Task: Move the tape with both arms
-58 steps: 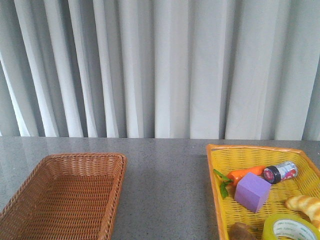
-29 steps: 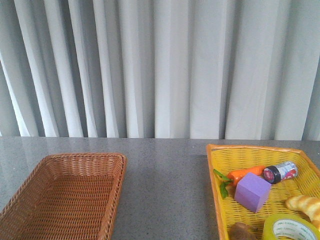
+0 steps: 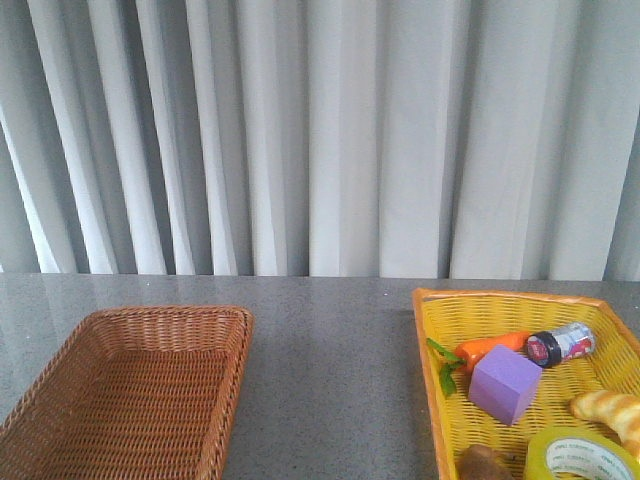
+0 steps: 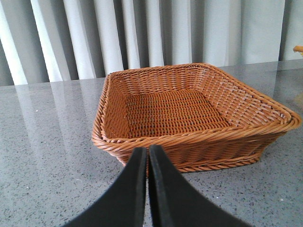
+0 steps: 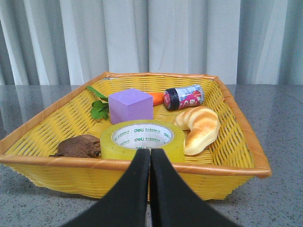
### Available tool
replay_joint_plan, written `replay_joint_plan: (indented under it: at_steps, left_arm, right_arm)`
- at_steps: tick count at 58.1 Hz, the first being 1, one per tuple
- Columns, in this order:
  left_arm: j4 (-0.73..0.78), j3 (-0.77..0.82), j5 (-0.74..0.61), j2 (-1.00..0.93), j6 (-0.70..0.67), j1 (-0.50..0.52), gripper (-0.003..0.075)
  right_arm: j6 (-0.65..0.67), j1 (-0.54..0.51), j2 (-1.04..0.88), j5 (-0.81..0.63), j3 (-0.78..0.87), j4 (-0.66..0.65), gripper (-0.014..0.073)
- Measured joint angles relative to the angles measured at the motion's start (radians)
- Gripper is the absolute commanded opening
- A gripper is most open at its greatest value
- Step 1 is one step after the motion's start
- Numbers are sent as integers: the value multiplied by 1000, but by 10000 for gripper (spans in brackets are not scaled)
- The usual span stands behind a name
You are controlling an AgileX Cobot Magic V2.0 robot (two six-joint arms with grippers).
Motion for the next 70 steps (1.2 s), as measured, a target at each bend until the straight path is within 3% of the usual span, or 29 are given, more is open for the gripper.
replay_joint_plan:
  at_steps: [37, 49, 70]
  left_arm:
    - [0, -23, -40, 0, -14, 0, -6]
    - [0, -211, -12, 26, -22, 0, -6]
    - [0, -591, 179, 388, -21, 0, -6]
  right_arm:
    - [1, 0, 0, -17, -12, 19, -4]
    - [1, 0, 15, 79, -187, 20, -4]
    - [1, 0, 341, 289, -551, -17, -4]
